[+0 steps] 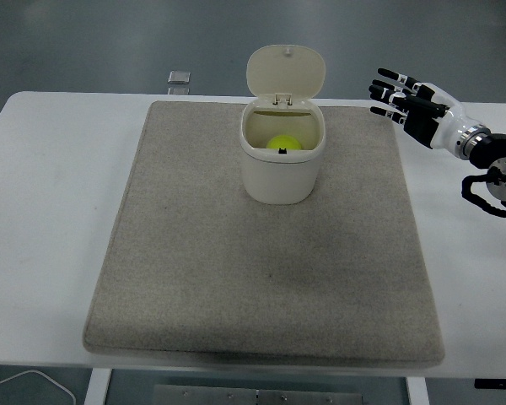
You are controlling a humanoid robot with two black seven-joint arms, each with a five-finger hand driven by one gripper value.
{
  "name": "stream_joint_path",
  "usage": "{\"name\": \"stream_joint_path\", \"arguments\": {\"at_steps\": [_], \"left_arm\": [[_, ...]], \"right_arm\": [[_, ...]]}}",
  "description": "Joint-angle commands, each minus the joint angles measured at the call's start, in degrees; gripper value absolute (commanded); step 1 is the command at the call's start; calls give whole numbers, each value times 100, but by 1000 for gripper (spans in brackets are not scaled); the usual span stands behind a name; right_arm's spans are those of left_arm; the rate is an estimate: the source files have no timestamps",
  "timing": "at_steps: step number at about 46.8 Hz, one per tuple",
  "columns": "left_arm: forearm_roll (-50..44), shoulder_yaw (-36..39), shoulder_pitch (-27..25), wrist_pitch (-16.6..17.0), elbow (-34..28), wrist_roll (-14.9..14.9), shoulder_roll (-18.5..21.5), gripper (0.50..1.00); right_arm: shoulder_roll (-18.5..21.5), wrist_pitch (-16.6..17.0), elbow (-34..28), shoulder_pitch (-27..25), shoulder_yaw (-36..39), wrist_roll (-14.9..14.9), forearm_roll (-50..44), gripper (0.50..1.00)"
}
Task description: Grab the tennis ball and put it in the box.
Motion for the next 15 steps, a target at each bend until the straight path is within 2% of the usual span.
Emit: {"name": "stream_joint_path", "arguments": {"at_steps": [1, 15], "left_arm": [[1, 0, 1, 0, 0, 0, 0, 992], [1, 0, 1, 0, 0, 0, 0, 990]], "right_arm": [[3, 0, 1, -14, 4, 0, -1, 932], [3, 0, 10, -32, 4, 9, -10, 932]]}}
